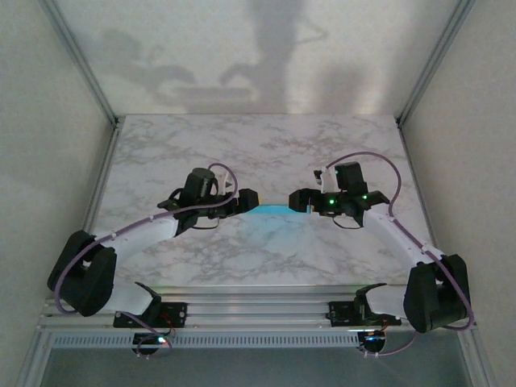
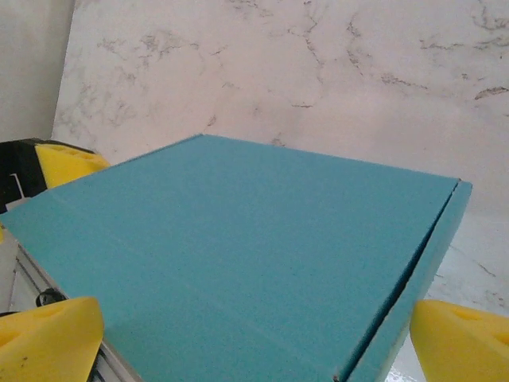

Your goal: Fold the paper box

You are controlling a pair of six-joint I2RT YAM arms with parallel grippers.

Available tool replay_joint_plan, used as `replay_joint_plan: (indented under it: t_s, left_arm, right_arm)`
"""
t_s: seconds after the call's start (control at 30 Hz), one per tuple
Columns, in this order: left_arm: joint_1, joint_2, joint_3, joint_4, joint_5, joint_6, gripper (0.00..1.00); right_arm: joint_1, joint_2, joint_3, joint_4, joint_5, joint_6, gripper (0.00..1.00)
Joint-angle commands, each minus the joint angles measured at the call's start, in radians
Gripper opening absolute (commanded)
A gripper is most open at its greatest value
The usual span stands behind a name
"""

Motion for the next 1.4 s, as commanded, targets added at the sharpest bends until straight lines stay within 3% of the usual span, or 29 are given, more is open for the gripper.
replay_joint_plan:
  t_s: [0.0,0.4,0.57,0.83,1.37]
  left_arm:
    - [0.011,-0.018,0.026,-0.006,0.018,0.003,0.99]
    - [0.012,0.047,0.037,0.016,0.024,-0.015,0.99]
    - [0.013,0.05,0.018,-0.049,-0.008,0.028,0.99]
    - [0.01,0.098,-0.021,-0.047,-0.007,0.1,1.0]
    - [0.005,0.229,-0.005,-0.012,0.053,0.084,0.99]
  right_arm:
    - [-0.003,0.0,0.026,-0.035,-0.015,0.021,0.99]
    - [-0.003,0.038,0.02,0.002,-0.019,0.069,0.99]
    - [-0.003,0.05,-0.005,-0.044,0.063,0.038,0.99]
    - [0.002,0.051,-0.138,0.066,0.024,0.061,0.99]
    - [0.015,0.143,-0.205,0.195,-0.01,0.08,0.99]
